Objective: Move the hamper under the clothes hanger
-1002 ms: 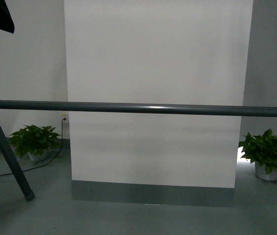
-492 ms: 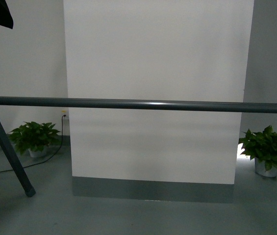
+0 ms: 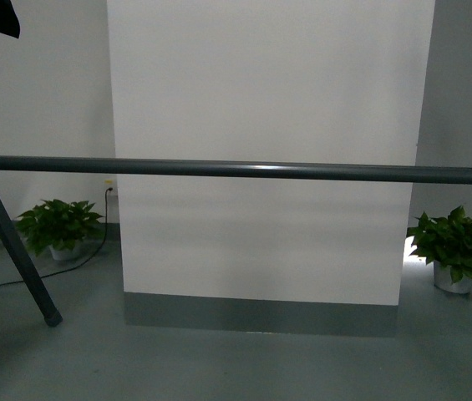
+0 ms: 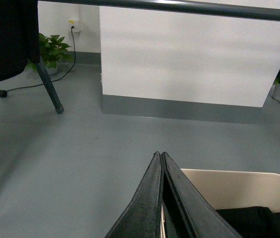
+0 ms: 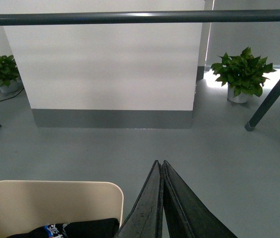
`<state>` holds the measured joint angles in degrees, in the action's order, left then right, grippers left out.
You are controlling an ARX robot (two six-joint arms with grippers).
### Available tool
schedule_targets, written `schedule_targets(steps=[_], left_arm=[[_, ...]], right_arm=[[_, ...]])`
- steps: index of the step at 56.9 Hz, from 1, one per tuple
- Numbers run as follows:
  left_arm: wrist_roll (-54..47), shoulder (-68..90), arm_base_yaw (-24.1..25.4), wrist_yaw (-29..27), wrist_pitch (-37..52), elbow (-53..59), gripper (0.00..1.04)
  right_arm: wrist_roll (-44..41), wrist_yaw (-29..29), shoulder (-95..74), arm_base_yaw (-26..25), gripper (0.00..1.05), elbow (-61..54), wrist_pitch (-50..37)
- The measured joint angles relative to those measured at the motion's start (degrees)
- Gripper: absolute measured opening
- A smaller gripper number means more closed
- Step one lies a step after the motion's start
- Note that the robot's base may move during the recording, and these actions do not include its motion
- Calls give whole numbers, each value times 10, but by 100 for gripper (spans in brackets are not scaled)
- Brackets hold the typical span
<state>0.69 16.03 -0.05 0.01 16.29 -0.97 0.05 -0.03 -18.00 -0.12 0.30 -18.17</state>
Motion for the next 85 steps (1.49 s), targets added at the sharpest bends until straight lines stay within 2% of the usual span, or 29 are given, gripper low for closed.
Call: schedule_targets(steps=[22, 28, 34, 62, 69, 74, 80, 85], left_arm=[[-2, -60, 0, 0, -60, 0, 3], [-2, -145, 0, 0, -156, 0, 3], [-3, -157, 0, -1, -161, 0, 3], [-3, -158, 0, 0, -162, 0, 4], [-3, -158, 0, 0, -162, 0, 30], [-3, -158, 0, 0, -162, 0, 42], [-3, -158, 0, 0, -162, 0, 68], [-3, -158, 0, 0, -162, 0, 84]], right_arm=[[0, 0, 68, 0, 2, 0, 67], [0, 0, 101, 0, 2, 1, 104], [0, 0, 167, 0, 2, 0, 177], [0, 0, 177, 0, 2, 0, 181], [0, 0, 177, 0, 27, 0, 181], [0, 0, 177, 0, 41, 0, 181], [0, 0, 177, 0, 64, 0, 181], [0, 0, 177, 0, 80, 0, 181]])
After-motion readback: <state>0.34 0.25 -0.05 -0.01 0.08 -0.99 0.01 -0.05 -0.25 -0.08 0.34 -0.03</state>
